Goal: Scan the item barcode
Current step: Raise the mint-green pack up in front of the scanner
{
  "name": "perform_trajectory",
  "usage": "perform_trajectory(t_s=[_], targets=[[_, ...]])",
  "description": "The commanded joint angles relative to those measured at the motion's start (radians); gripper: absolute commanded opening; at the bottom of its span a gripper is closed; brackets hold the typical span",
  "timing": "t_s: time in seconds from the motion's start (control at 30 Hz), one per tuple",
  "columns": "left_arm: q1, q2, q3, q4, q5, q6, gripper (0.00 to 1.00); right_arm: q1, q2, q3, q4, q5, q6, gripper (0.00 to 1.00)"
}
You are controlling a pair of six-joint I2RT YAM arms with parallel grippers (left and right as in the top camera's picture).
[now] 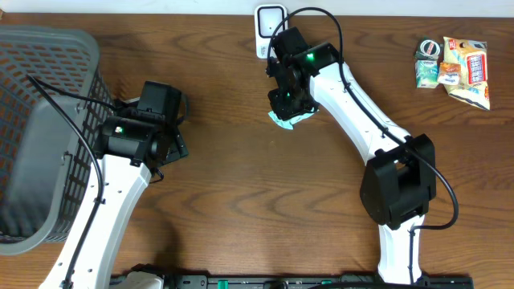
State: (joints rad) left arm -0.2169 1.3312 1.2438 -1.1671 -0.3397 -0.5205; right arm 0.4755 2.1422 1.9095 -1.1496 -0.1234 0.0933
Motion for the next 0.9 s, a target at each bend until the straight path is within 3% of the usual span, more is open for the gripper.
perform_trajectory(t_s=[0.0, 0.13, 0.3, 0.43, 0.53, 0.63, 0.87], targets=[[0.005, -0.005, 0.003, -0.003, -0.013, -0.005, 0.97, 0.010, -0.002, -0.029, 0.019, -0.018, 0.017, 0.19], [0.005, -0.005, 0.003, -0.003, -0.013, -0.005, 0.98, 0.028, -0.002, -0.093, 0.167, -0.017, 0.084, 0.13], [0.005, -0.005, 0.003, -0.003, -0.013, -0.005, 0.97, 0.043, -0.002, -0.180, 0.429, 0.060, 0.086, 0.21], [0.005, -0.005, 0.003, -0.003, -0.013, -0.005, 0.98, 0.043, -0.002, -0.254, 0.536, 0.150, 0.103, 0.24], [0.005, -0.005, 0.003, -0.003, -0.013, -0.005, 0.98, 0.043, -0.002, -0.311, 0.536, 0.158, 0.135, 0.24], [0.005, -0.005, 0.003, -0.003, -0.013, -0.005, 0.98, 0.043, -0.002, -0.376, 0.496, 0.159, 0.185, 0.15], [0.005, -0.005, 0.003, -0.003, -0.013, -0.005, 0.98, 0.025, -0.040, -0.351, 0.317, 0.159, 0.209, 0.21]])
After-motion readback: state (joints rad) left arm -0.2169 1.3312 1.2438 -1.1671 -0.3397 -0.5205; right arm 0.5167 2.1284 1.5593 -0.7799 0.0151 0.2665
